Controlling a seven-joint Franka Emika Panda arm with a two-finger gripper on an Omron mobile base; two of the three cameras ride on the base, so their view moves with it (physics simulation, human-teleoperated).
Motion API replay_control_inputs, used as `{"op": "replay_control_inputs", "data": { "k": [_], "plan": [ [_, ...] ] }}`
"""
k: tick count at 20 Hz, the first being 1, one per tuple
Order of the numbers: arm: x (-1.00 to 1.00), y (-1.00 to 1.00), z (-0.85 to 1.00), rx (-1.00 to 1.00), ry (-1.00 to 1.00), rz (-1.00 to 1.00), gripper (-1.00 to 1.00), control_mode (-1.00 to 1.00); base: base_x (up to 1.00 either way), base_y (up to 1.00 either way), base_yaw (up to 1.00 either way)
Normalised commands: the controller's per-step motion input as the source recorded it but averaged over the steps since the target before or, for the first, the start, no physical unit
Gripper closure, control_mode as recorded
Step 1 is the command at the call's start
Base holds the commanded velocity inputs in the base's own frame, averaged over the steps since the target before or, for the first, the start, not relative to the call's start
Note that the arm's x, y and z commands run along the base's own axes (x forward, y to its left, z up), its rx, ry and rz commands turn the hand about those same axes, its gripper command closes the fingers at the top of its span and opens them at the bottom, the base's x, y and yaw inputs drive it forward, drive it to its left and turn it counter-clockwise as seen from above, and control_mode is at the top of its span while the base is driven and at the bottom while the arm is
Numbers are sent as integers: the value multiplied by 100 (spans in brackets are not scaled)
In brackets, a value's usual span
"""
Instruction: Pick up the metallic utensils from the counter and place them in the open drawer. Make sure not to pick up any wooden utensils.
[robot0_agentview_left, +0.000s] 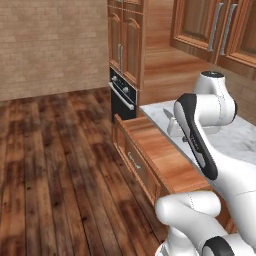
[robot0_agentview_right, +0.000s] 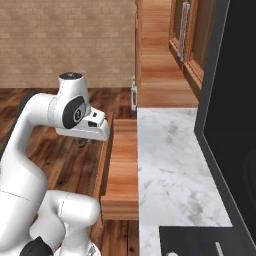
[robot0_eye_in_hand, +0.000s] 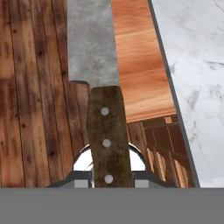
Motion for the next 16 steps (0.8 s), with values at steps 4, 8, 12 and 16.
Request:
{"op": "replay_control_inputs", "data": {
  "k": [4, 8, 12, 16],
  "plan": [
    [0, 0, 0, 0, 0, 0, 100, 100, 1, -47, 9],
    [0, 0, 0, 0, 0, 0, 100, 100, 0, -15, 7],
    [0, 0, 0, 0, 0, 0, 100, 100, 0, -4, 2],
    [0, 0, 0, 0, 0, 0, 100, 100, 0, 0, 0]
  ]
}}
